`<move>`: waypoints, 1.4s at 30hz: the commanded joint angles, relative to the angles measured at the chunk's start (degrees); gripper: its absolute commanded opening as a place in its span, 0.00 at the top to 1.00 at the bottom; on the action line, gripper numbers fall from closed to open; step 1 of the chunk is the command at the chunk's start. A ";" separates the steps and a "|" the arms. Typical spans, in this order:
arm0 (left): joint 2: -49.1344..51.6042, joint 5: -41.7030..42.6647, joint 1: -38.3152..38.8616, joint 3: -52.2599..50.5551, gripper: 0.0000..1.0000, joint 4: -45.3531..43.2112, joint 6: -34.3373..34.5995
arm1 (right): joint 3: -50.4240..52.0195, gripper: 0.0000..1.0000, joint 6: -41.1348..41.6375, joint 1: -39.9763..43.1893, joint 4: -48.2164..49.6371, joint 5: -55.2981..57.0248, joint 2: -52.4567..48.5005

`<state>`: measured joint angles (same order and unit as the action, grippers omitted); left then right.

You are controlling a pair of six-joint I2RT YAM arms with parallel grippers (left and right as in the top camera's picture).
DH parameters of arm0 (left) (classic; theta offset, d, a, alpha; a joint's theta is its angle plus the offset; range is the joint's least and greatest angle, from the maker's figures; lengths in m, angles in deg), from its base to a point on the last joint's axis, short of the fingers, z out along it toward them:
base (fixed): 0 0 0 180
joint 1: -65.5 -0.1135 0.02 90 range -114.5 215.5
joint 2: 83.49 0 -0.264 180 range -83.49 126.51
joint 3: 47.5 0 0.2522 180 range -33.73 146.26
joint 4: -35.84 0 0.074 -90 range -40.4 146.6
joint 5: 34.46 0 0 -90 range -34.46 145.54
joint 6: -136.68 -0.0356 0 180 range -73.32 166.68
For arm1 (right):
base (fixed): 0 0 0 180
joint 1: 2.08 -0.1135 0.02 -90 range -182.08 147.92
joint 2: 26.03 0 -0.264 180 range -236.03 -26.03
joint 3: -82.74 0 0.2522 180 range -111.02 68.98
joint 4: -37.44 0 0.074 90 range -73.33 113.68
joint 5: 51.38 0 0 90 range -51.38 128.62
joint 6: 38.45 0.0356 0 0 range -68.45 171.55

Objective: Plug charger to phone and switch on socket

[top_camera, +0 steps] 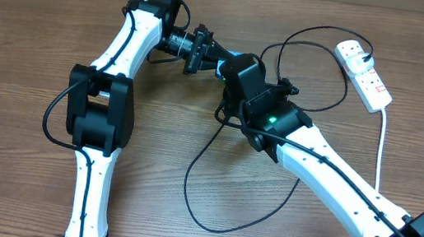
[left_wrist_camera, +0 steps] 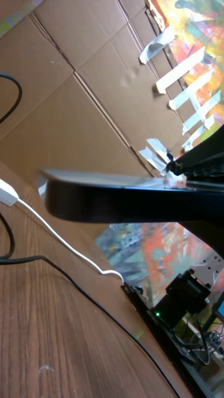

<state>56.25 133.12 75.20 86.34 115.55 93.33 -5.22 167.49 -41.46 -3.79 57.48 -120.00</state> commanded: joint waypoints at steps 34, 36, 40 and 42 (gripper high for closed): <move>-3.15 -20.70 -3.13 1.36 0.96 1.03 -25.59 | -1.60 0.00 -60.94 -0.24 -6.34 -2.21 12.87; -5.84 -28.04 -2.71 1.36 0.96 3.02 -26.84 | -1.60 0.00 -62.20 -0.17 -9.05 -2.25 12.87; -15.28 -40.61 -1.84 1.36 0.96 4.22 -28.70 | -1.60 0.00 -63.43 2.73 -14.84 -6.47 12.85; -20.02 -46.16 -1.68 1.36 0.96 4.68 -28.68 | -1.60 0.00 -65.77 5.77 -16.70 -10.71 12.85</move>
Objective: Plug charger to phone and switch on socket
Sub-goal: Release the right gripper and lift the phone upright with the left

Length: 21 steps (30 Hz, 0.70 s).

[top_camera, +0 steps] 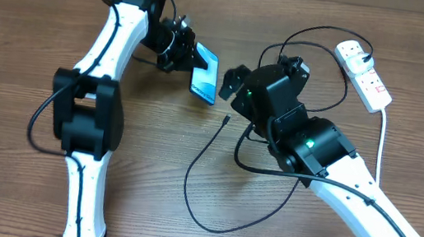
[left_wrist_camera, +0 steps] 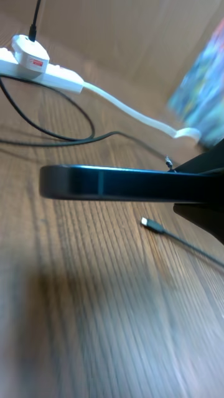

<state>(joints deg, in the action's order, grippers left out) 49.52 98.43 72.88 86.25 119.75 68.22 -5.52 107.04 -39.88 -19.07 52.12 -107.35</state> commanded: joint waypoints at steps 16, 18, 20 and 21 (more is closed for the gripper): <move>-32.61 -35.71 0.63 1.29 0.96 8.70 -3.15 | -1.20 0.00 -7.32 13.29 -7.54 -20.28 0.20; -32.52 -37.00 0.61 1.14 0.96 9.31 -3.13 | -1.20 0.00 -7.32 12.98 -7.52 -20.24 0.17; -32.52 -37.97 0.63 1.14 0.96 9.29 -3.15 | -1.14 0.00 -7.32 12.98 -7.50 -20.02 0.09; -32.52 -38.42 0.61 1.14 0.96 9.22 -3.13 | -0.90 0.00 -7.37 12.98 -7.26 -19.74 -0.04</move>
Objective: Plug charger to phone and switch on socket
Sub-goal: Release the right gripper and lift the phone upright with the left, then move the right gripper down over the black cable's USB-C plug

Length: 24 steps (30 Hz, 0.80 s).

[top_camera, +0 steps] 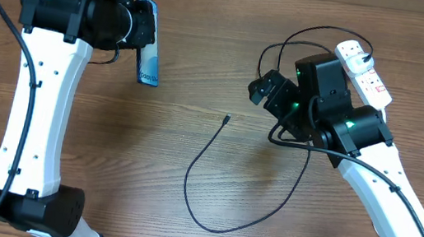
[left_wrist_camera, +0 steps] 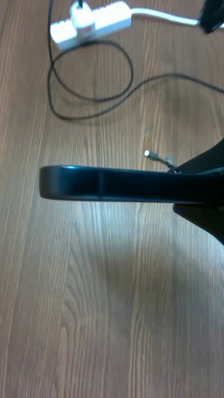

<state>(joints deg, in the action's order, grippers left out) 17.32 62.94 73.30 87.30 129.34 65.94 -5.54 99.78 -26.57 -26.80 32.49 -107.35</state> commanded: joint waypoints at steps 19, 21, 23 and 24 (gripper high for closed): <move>-0.31 -2.93 0.22 0.09 0.96 -0.55 -0.87 | -7.85 0.04 -11.61 -0.31 -10.97 -9.42 -12.33; -0.31 -2.93 0.22 0.09 0.96 -0.74 -0.87 | -12.79 0.04 -14.12 -0.31 -14.78 -9.38 -13.92; -0.31 -2.89 0.22 0.09 0.96 -0.90 -0.85 | -19.34 0.04 -15.54 -0.31 -19.39 -7.93 -16.59; -0.31 -2.89 0.22 0.09 0.96 -0.90 -0.85 | -22.58 0.04 -15.58 -0.31 -21.31 -6.27 -18.34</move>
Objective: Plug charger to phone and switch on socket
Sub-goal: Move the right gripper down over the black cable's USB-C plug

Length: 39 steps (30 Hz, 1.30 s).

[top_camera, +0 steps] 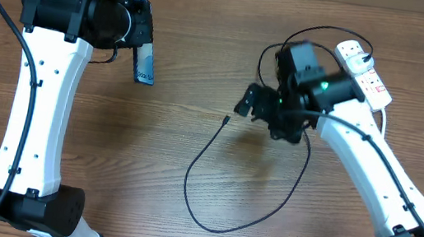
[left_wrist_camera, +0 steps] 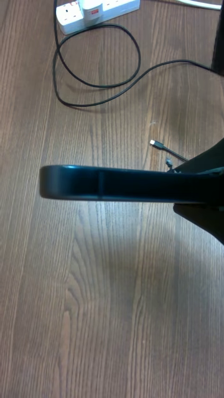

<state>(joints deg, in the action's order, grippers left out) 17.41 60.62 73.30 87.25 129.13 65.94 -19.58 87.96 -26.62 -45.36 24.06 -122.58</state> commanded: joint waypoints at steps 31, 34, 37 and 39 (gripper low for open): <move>-0.39 -0.61 0.22 0.13 0.96 0.00 -0.87 | -13.77 0.48 15.06 -7.43 0.55 14.23 -26.12; -0.39 -0.61 0.22 0.13 0.96 -0.02 -0.87 | -13.73 0.48 15.02 -8.48 0.37 13.68 -27.69; -0.39 -0.61 0.22 0.13 0.96 0.00 -0.87 | -13.46 0.48 14.62 -9.16 -0.22 13.68 -28.13; -0.39 -0.61 0.22 0.13 0.96 0.00 -0.90 | -13.16 0.49 14.62 -9.16 -0.87 13.66 -28.22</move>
<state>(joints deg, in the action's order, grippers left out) 17.41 60.58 73.30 87.25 129.37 65.94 -33.19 102.36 -35.12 -45.78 37.52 -150.47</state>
